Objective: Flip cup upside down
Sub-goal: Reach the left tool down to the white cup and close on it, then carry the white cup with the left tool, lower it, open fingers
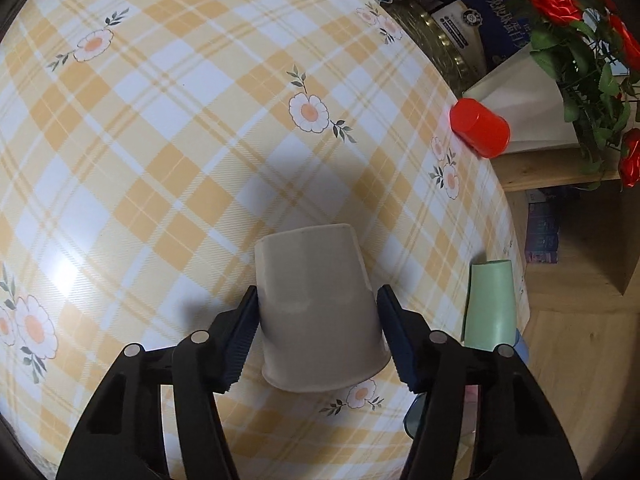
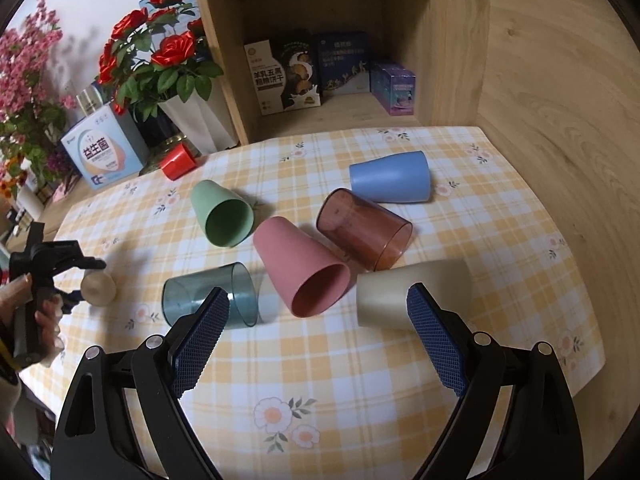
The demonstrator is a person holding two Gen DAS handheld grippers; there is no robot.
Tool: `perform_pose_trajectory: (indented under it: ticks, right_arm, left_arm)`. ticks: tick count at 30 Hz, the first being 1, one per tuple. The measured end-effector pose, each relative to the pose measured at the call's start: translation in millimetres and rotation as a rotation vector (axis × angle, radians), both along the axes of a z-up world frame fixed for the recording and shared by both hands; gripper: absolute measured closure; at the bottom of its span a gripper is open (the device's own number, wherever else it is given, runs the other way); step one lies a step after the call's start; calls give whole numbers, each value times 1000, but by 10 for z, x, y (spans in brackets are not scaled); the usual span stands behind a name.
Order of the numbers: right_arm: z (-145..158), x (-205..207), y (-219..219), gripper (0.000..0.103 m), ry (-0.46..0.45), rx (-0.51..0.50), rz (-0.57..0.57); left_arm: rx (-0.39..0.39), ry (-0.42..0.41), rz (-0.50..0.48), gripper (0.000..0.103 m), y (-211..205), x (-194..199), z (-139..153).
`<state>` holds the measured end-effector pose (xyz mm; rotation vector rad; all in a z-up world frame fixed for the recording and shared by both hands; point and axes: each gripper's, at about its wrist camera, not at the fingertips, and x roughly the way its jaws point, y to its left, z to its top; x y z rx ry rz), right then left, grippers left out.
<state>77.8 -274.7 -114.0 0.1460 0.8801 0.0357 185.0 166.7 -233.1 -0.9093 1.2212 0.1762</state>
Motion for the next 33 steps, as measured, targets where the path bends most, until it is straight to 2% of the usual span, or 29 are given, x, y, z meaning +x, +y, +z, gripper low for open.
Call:
perform_pose_trajectory:
  ticks: [3, 11, 15, 21, 27, 33]
  right_arm:
    - [17, -16, 23, 16, -6, 0, 8]
    - [33, -55, 19, 16, -5, 11, 5]
    - [38, -78, 36, 16, -3, 18, 6]
    - [22, -148, 17, 16, 0, 20, -2]
    - [-57, -223, -179, 16, 27, 18, -31]
    - [-78, -280, -416, 16, 30, 1, -76]
  left_arm:
    - [20, -11, -24, 46, -36, -52, 15]
    - [3, -16, -114, 46, -255, -458, 113]
    - [-8, -31, -206, 46, -577, -731, 194]
    - [-75, -16, -370, 46, -1250, -976, 161]
    - [-145, -3, -517, 46, -1908, -933, 49]
    - [-139, -7, -607, 46, -2353, -902, -7]
